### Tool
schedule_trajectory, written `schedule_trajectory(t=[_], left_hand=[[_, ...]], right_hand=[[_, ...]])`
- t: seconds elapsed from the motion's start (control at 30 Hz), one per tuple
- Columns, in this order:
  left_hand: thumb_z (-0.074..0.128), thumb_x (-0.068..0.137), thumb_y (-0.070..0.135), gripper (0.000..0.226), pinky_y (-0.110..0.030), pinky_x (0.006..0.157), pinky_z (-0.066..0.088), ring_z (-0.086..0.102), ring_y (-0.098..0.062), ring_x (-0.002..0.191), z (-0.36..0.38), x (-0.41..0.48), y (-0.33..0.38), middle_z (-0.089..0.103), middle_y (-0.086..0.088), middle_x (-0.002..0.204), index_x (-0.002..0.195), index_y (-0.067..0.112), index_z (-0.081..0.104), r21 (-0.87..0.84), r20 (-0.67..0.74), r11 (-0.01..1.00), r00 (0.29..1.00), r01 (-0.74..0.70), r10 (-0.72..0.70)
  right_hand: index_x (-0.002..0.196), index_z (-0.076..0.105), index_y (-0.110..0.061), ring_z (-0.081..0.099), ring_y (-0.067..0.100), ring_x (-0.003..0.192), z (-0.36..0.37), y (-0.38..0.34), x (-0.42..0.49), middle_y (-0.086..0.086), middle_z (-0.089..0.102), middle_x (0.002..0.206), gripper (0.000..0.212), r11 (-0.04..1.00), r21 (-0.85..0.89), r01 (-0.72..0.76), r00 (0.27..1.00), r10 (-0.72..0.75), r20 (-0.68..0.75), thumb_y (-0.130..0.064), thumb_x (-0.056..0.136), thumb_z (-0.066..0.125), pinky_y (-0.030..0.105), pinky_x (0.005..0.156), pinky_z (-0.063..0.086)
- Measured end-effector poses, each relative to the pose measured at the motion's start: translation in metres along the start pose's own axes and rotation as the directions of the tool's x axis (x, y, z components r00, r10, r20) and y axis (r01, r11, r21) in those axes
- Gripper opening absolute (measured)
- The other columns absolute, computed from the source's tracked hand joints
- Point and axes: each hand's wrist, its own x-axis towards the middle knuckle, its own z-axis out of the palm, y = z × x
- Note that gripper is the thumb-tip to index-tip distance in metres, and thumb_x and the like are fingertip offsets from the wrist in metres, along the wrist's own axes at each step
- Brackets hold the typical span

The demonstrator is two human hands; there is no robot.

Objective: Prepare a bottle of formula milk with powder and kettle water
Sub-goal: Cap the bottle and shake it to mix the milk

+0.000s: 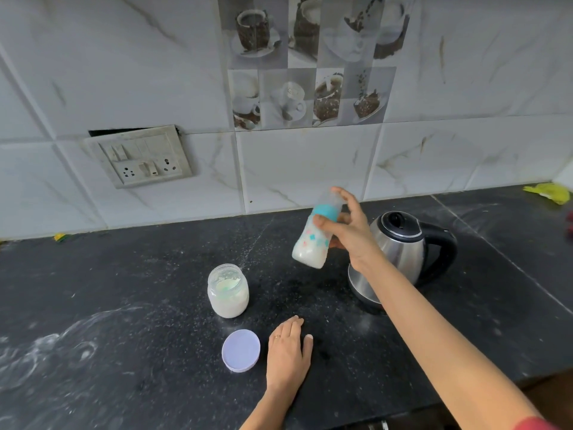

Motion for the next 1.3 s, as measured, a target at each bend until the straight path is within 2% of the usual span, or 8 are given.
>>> schedule_trajectory(t=[0.17,0.3,0.43,0.57,0.93,1.07,1.2,1.3], left_hand=[[0.035,0.09,0.042,0.047,-0.03,0.099,0.041,0.056,-0.014,0.115,0.0,0.0,-0.001,0.061,0.006,0.126,0.12,0.019,0.062,0.017,0.0,1.0,1.0,-0.002,0.002],[0.035,0.09,0.042,0.045,-0.028,0.099,0.041,0.056,-0.012,0.115,0.0,0.0,0.0,0.061,0.007,0.125,0.119,0.02,0.062,0.033,0.001,0.999,1.0,-0.011,0.011],[0.037,0.09,0.041,0.044,-0.027,0.098,0.041,0.056,-0.012,0.114,-0.001,-0.001,-0.001,0.061,0.008,0.124,0.119,0.02,0.062,0.027,0.002,1.0,1.0,-0.011,0.011],[0.039,0.089,0.04,0.042,-0.029,0.096,0.045,0.058,-0.012,0.111,0.001,0.0,0.0,0.063,0.007,0.121,0.116,0.019,0.063,0.034,-0.01,0.999,1.0,-0.018,0.018],[0.033,0.09,0.043,0.047,-0.03,0.1,0.041,0.056,-0.013,0.116,-0.002,0.0,0.001,0.06,0.006,0.126,0.12,0.02,0.062,0.043,0.005,0.999,1.0,-0.004,0.004],[0.032,0.09,0.043,0.049,-0.03,0.101,0.04,0.056,-0.013,0.116,-0.003,0.001,0.004,0.06,0.006,0.127,0.121,0.02,0.061,0.044,0.005,0.999,1.0,-0.004,0.004],[0.031,0.09,0.044,0.049,-0.03,0.101,0.04,0.055,-0.014,0.117,-0.004,0.0,0.003,0.06,0.006,0.128,0.121,0.02,0.061,0.036,0.011,0.999,1.0,0.0,-0.001],[0.03,0.09,0.044,0.05,-0.03,0.102,0.039,0.054,-0.014,0.118,-0.003,0.001,0.003,0.059,0.006,0.129,0.122,0.02,0.06,0.03,0.014,1.0,1.0,0.0,-0.001]], right_hand=[[0.131,0.047,-0.042,0.059,0.023,0.102,0.002,-0.004,-0.001,0.004,0.052,0.116,0.077,0.971,-0.224,0.078,0.994,-0.059,0.092,-0.015,0.071,0.085,0.038,0.078,0.06],[0.131,0.045,-0.041,0.064,0.027,0.102,0.001,-0.006,0.004,0.012,0.055,0.118,0.072,0.999,0.002,0.041,0.995,-0.04,-0.095,-0.017,0.074,0.083,0.04,0.071,0.061],[0.131,0.049,-0.039,0.067,0.027,0.098,0.001,-0.006,0.005,0.013,0.06,0.113,0.072,0.991,-0.134,-0.028,0.995,0.04,0.087,-0.012,0.074,0.083,0.035,0.063,0.058],[0.133,0.045,-0.037,0.069,0.023,0.092,-0.003,-0.007,0.007,0.007,0.062,0.108,0.068,0.999,0.03,-0.012,0.996,0.014,-0.084,-0.014,0.078,0.08,0.035,0.064,0.059],[0.131,0.049,-0.035,0.07,0.022,0.092,-0.006,0.001,0.003,0.009,0.064,0.108,0.068,0.997,-0.046,-0.064,0.994,0.068,0.085,-0.01,0.076,0.08,0.035,0.061,0.057],[0.133,0.044,-0.033,0.069,0.023,0.094,-0.008,-0.001,0.007,0.005,0.061,0.112,0.065,0.994,0.103,-0.042,0.997,0.048,-0.057,-0.014,0.08,0.077,0.036,0.064,0.058],[0.132,0.048,-0.034,0.069,0.027,0.097,-0.004,-0.002,0.004,0.013,0.063,0.114,0.068,0.992,-0.093,-0.083,0.981,0.097,0.165,-0.011,0.077,0.079,0.036,0.063,0.058],[0.133,0.046,-0.034,0.068,0.026,0.098,-0.006,-0.004,0.007,0.011,0.062,0.117,0.066,0.997,0.04,-0.065,0.998,0.065,0.01,-0.012,0.079,0.078,0.039,0.067,0.059]])
